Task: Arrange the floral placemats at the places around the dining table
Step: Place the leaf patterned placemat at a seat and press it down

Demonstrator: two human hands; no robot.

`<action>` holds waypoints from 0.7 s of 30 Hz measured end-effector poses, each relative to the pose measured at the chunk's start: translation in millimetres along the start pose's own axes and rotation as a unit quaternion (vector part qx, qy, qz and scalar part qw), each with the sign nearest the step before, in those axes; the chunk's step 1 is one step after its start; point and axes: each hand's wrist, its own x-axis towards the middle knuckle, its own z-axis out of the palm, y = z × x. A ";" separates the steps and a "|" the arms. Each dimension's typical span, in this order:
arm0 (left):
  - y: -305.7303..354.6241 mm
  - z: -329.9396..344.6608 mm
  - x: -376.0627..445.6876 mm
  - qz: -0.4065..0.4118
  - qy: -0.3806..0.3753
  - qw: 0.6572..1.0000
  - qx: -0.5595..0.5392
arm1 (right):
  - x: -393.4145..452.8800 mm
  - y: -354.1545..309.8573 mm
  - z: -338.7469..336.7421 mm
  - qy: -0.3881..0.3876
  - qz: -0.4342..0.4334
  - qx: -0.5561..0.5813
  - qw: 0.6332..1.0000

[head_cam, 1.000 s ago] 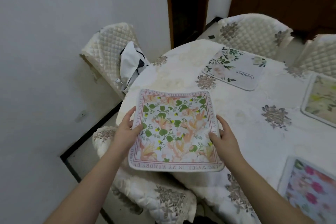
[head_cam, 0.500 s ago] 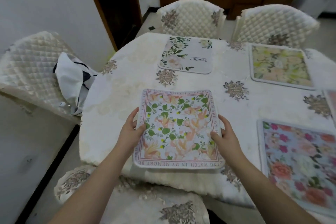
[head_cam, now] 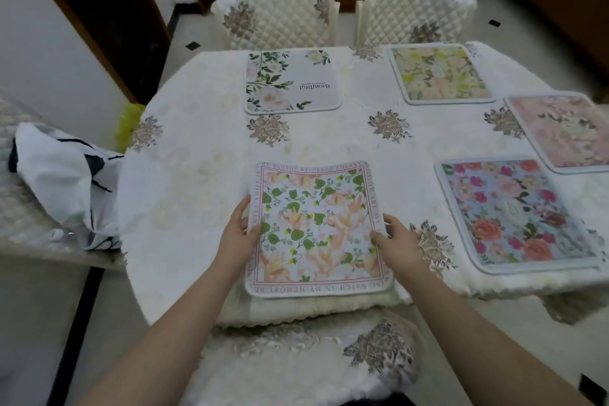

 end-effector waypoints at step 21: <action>-36.1 -2.5 4.9 0.025 0.061 0.972 0.225 | 23.5 27.2 -10.8 -0.018 -0.057 -0.246 0.967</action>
